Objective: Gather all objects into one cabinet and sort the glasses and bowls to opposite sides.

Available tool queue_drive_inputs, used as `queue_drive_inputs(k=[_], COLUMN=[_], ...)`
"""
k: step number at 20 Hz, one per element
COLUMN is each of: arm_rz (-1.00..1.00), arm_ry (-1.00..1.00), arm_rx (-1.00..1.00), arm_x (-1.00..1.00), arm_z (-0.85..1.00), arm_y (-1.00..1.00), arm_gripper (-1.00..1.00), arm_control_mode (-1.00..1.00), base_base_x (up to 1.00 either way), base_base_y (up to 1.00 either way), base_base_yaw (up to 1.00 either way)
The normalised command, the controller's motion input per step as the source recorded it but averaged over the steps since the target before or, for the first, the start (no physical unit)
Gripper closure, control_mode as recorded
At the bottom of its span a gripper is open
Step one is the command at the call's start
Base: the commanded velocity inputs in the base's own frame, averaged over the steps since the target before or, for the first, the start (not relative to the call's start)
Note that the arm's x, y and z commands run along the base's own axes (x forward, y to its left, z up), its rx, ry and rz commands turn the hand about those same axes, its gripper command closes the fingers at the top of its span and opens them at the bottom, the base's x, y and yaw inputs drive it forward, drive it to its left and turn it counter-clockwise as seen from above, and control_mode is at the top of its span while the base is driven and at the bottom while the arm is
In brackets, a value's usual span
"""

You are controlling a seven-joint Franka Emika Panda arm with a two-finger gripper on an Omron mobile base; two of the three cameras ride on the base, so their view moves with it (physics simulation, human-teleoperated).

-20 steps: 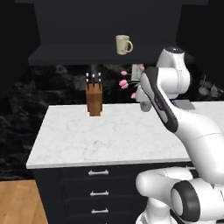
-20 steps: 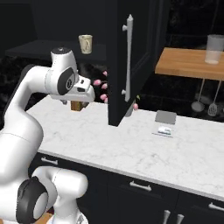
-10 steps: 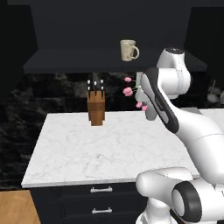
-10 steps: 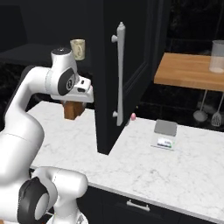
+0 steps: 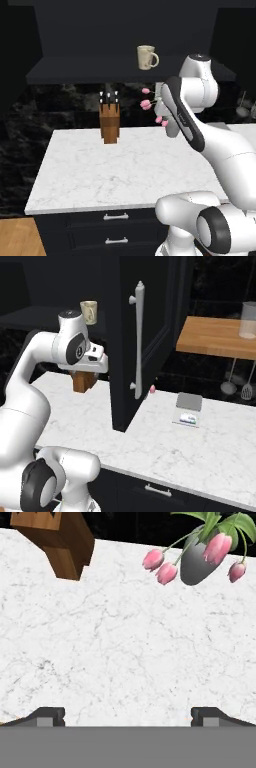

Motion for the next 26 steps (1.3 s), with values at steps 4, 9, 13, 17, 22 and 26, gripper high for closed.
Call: queue_drive_inputs(k=[4, 9, 13, 17, 22, 26], arm_rz=[0.21, 0.17, 0.06, 0.02, 0.05, 0.00], arm_ry=[-0.37, -0.36, -0.29, -0.30, -0.24, -0.07], arm_rx=[0.02, 0.00, 0.00, 0.00, 0.00, 0.00], arm_x=[0.00, 0.05, 0.19, 0.68, 0.41, 0.11], arm_z=[0.63, 0.78, 0.67, 0.54, 0.61, 0.54], arm_y=[0.26, 0.38, 0.18, 0.26, 0.00, -0.10], arm_gripper=[-1.00, -1.00, -1.00, -1.00, -1.00, -1.00], arm_control_mode=[-1.00, -1.00, -1.00, -1.00, -1.00, -1.00], base_base_x=[0.00, 0.00, 0.00, 0.00, 0.00, 0.00], base_base_y=[0.00, 0.00, 0.00, 0.00, 0.00, 0.00], base_base_yaw=[0.00, 0.00, 0.00, 0.00, 0.00, 0.00])
